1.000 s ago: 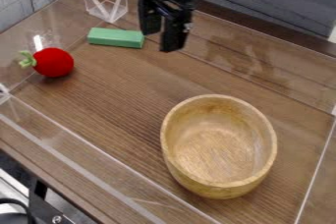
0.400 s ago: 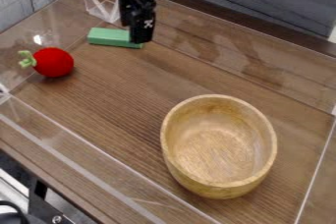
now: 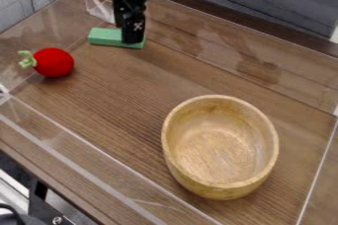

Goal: Put the green block in the brown bowl

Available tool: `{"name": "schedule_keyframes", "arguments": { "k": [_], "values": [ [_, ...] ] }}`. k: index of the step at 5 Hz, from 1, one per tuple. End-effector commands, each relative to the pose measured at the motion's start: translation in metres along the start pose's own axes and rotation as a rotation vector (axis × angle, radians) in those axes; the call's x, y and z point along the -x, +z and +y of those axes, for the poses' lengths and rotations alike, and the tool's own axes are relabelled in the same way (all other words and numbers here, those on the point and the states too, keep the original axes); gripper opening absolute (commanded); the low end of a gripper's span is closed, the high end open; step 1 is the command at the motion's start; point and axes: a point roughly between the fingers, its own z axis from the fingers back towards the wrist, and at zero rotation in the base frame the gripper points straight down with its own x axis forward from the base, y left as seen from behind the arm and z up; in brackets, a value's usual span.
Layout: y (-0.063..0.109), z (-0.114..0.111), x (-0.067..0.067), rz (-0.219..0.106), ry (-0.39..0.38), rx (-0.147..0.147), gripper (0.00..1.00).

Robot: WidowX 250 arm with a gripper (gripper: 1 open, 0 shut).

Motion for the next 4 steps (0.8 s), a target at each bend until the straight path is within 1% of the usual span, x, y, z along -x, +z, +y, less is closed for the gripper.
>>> {"name": "schedule_keyframes", "arguments": {
  "k": [1,2,3,4],
  "values": [
    [0.012,0.019,-0.003,-0.038,-0.025,-0.060,1.00],
    [0.006,0.025,-0.003,-0.047,-0.027,-0.057,1.00],
    [0.003,0.028,-0.002,-0.059,-0.015,-0.054,1.00],
    [0.002,0.028,-0.001,-0.075,-0.005,-0.045,1.00]
  ]
}}
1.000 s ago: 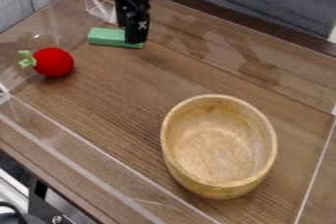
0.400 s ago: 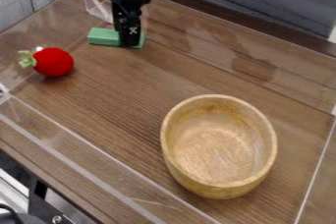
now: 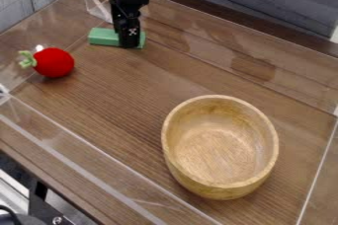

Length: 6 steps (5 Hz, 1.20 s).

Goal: Put the green block in the brown bowl

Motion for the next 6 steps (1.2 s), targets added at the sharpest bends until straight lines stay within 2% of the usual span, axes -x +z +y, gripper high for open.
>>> {"name": "schedule_keyframes", "arguments": {
  "k": [1,6],
  "values": [
    [0.016,0.009,0.000,-0.041,0.016,-0.042,1.00],
    [0.004,0.004,-0.001,-0.087,0.026,0.003,1.00]
  ]
}}
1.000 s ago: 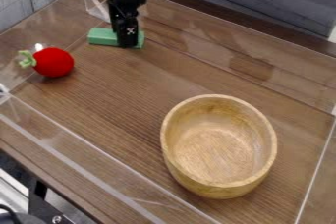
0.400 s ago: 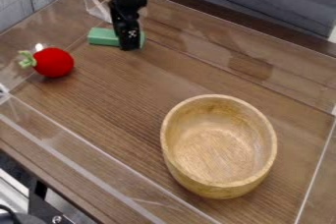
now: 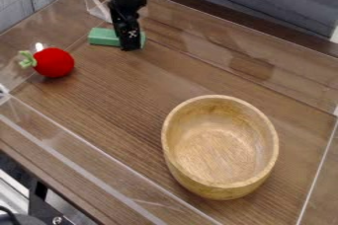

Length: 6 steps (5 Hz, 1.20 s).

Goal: Put the green block in the brown bowl

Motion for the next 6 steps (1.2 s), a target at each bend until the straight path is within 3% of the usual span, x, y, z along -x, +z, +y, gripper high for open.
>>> {"name": "schedule_keyframes", "arguments": {
  "k": [1,2,3,6],
  "values": [
    [0.008,0.004,0.000,-0.027,0.011,-0.019,1.00],
    [0.005,0.004,-0.001,-0.034,0.012,-0.011,1.00],
    [0.008,0.012,-0.001,-0.043,0.028,-0.019,0.00],
    [0.037,0.020,-0.003,-0.100,0.053,-0.023,0.00]
  ]
}}
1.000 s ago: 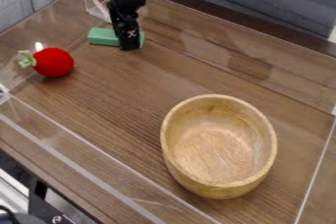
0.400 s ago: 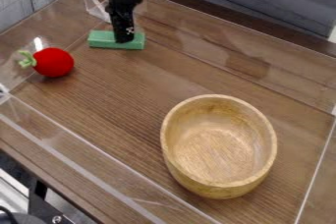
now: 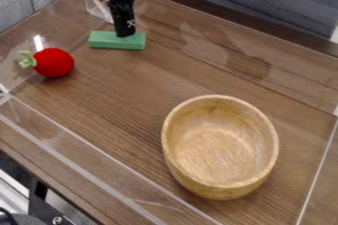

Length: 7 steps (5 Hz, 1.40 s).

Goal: Put the green block in the brown bowl

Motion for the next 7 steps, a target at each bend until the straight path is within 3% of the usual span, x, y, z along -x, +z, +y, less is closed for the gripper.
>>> {"name": "schedule_keyframes", "arguments": {
  "k": [1,2,3,6,7],
  "values": [
    [0.027,0.012,-0.003,-0.044,0.009,-0.066,0.00],
    [0.017,0.014,-0.003,-0.037,0.011,-0.057,1.00],
    [0.021,0.013,-0.004,-0.045,0.017,-0.055,0.00],
    [0.050,0.007,-0.008,-0.088,0.033,-0.059,0.00],
    [0.052,0.008,-0.008,-0.092,0.040,-0.057,0.00]
  ]
}}
